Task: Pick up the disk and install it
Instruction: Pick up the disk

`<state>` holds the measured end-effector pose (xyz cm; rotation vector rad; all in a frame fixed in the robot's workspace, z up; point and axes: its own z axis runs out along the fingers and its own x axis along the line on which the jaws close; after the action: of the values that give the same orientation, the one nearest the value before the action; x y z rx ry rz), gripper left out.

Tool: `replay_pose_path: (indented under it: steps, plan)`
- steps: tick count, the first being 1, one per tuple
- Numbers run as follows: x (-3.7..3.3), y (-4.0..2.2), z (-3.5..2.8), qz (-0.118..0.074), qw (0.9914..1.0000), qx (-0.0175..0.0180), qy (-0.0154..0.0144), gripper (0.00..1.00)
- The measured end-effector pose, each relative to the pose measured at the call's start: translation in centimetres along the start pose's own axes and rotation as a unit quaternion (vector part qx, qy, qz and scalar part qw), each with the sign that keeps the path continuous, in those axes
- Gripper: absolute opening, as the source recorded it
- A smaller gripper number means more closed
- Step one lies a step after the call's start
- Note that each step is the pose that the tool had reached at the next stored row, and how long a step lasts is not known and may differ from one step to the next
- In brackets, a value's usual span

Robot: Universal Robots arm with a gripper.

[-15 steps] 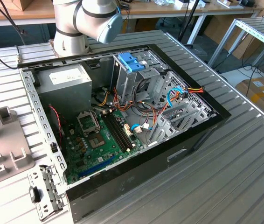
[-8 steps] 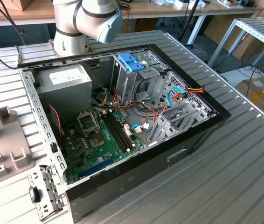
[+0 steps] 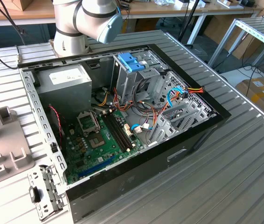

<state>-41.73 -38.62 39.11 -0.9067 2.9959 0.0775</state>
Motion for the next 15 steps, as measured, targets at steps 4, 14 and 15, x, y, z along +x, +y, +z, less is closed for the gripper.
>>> replay_pose_path:
  steps: [4,14,15]
  plan:
    - [0.0,0.0,0.0,-0.007,0.99997,-0.0002,0.0003,0.11]
    - [0.0,0.0,0.0,-0.026,0.99966,-0.0006,0.0011,0.11]
    - [0.0,0.0,0.0,-0.028,0.99962,-0.0007,0.0012,0.11]
